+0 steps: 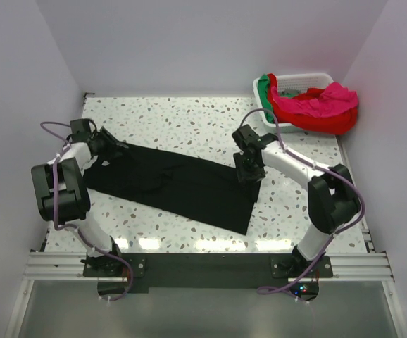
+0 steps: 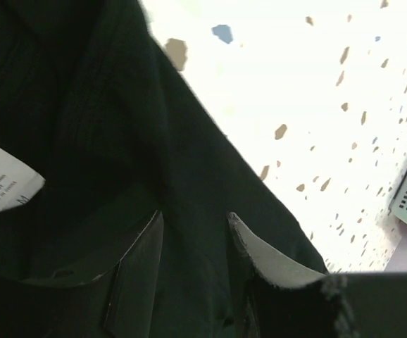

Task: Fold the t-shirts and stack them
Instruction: Fold the tshirt

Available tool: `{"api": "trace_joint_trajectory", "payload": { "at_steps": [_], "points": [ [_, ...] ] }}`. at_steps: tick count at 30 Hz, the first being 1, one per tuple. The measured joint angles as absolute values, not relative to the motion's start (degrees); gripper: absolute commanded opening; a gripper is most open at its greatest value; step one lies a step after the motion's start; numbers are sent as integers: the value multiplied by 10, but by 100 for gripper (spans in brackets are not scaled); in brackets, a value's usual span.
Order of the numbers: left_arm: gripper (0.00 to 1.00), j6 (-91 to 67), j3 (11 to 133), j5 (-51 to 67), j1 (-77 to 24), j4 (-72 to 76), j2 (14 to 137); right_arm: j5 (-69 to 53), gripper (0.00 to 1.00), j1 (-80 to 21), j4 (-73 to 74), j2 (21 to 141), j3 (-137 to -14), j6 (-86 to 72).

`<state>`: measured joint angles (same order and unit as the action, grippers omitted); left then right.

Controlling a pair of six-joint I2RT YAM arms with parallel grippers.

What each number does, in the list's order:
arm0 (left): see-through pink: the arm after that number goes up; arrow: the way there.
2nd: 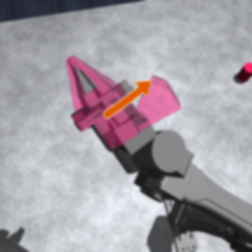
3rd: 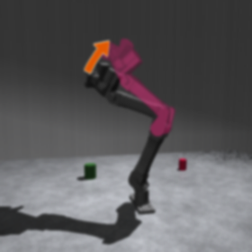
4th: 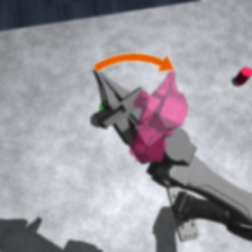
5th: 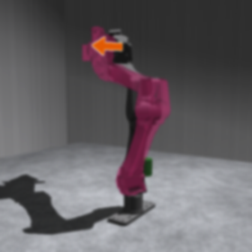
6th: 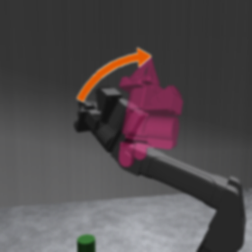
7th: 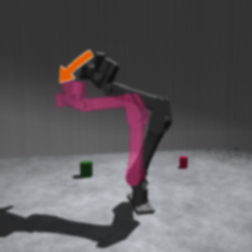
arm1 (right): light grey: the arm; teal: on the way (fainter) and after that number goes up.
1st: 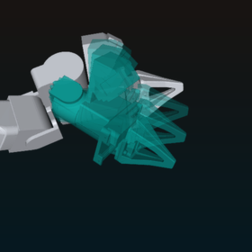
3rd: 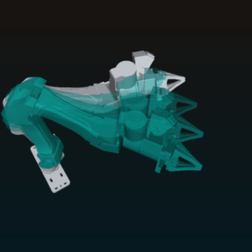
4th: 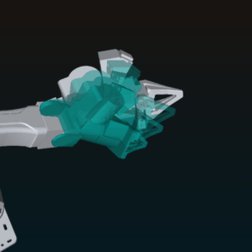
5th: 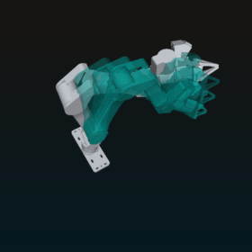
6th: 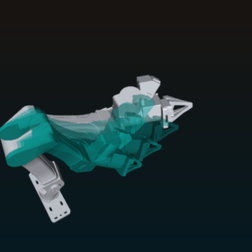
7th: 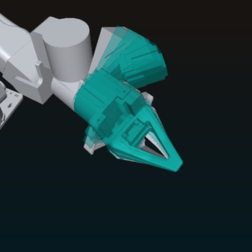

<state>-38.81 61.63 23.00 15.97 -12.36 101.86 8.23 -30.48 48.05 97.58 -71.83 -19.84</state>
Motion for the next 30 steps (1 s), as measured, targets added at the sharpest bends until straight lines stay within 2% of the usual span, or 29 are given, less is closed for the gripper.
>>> {"api": "trace_joint_trajectory", "payload": {
  "at_steps": [10, 17, 30],
  "points": [
    [46, -390, 589, 225, 129, -124, 1006, 80, 43, -295, 436, 1065, -716, -175],
    [46, -399, 577, 241, 123, -110, 1046, 57, 42, -293, 402, 1056, -683, -185],
    [46, -389, 793, 245, 58, -114, 1205, 17, 42, -332, 401, 1027, -642, -271]
  ]
}}
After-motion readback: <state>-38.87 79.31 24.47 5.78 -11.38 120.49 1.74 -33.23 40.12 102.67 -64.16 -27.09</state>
